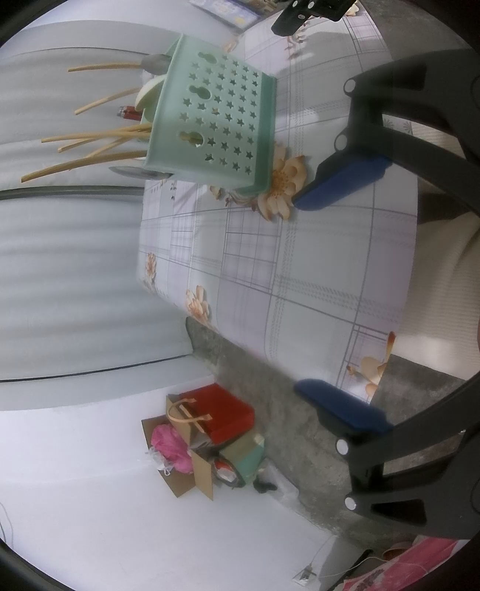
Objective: Organize utensils
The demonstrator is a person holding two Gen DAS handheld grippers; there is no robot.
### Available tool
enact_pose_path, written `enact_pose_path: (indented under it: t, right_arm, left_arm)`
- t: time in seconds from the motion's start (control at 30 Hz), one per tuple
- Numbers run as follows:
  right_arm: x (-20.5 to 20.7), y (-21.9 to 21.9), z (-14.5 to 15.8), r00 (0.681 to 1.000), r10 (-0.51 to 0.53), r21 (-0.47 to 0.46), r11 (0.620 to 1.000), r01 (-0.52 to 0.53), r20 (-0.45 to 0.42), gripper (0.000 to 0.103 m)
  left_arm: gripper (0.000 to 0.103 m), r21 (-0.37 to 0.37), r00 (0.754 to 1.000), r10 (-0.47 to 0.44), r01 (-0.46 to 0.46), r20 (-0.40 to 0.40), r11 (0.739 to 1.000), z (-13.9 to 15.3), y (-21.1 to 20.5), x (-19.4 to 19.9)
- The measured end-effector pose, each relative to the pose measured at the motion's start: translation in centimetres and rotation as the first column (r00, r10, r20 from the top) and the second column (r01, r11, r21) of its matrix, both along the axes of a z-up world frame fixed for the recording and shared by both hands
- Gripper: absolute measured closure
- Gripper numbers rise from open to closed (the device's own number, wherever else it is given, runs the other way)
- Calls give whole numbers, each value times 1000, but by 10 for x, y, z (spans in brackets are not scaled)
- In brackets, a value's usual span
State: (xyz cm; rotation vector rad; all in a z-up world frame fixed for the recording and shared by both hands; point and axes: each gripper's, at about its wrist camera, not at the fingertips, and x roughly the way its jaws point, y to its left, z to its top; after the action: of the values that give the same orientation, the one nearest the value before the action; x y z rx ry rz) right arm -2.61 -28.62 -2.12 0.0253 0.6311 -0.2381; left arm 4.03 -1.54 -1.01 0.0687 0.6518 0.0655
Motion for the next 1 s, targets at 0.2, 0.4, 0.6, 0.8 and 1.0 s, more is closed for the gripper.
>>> enact_pose_path:
  t: [0.2,0.4,0.6,0.8,1.0]
  right_arm:
    - [-1,-1,1,1000,-1,-2,1000,1,4,17]
    - [-1,0,1,1000,0,-3,1000,0,4,17]
    - [-2,1,3,1000,2,-5,1000,-1,6,17]
    - [-2,0,3,1000,2,-6,1000,-2,7,17]
    - [-2,1,3,1000,2,-6,1000,-2,7,17]
  left_arm:
    - [15,-1,1000,-1,1,1,1000,0,0,0]
    - [15,-3,1000,0,0,0,1000,0,-1,0]
    - [15,-4,1000,-1,1,0,1000,0,-1,0]
    - [15,-4,1000,0,0,1,1000,1,0,0]
    - [15,-4,1000,1,-1,2,1000,1,0,0]
